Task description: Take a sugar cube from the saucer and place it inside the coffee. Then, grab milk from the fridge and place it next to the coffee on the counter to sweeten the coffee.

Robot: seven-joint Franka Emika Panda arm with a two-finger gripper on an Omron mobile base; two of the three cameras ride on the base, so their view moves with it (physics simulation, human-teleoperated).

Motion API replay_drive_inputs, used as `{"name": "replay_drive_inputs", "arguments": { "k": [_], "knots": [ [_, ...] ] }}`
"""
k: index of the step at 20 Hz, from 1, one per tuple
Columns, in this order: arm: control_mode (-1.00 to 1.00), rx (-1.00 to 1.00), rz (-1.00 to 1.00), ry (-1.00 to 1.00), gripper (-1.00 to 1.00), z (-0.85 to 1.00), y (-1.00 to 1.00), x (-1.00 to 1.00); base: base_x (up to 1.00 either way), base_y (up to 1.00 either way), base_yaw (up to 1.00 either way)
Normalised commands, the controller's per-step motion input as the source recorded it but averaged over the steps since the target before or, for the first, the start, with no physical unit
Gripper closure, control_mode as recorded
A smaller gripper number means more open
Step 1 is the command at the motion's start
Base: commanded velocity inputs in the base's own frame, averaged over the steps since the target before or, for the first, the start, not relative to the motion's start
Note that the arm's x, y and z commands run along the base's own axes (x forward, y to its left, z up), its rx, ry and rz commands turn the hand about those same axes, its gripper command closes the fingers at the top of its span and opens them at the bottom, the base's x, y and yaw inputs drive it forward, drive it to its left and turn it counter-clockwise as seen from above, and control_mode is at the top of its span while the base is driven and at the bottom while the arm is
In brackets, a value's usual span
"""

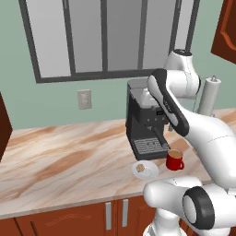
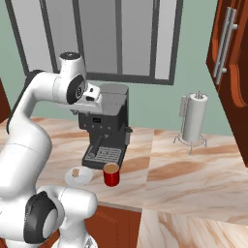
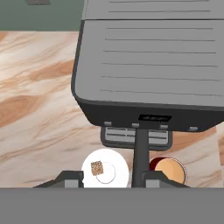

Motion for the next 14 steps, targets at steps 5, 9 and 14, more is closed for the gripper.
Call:
{"name": "replay_drive_inputs", "arguments": {
  "k": [5, 9, 14],
  "knots": [
    [-1.00, 0.00, 0.04, -0.05, -1.00, -0.03, 0.15, -0.23, 0.00, 0.00, 0.00],
    [-1.00, -0.04, -0.05, 0.00, -1.00, 0.00, 0.19, -0.77, 0.00, 0.00, 0.00],
    [-1.00, -0.01, -0.01, 0.13, -1.00, -0.54, 0.33, -0.84, 0.00, 0.00, 0.00]
  ]
}}
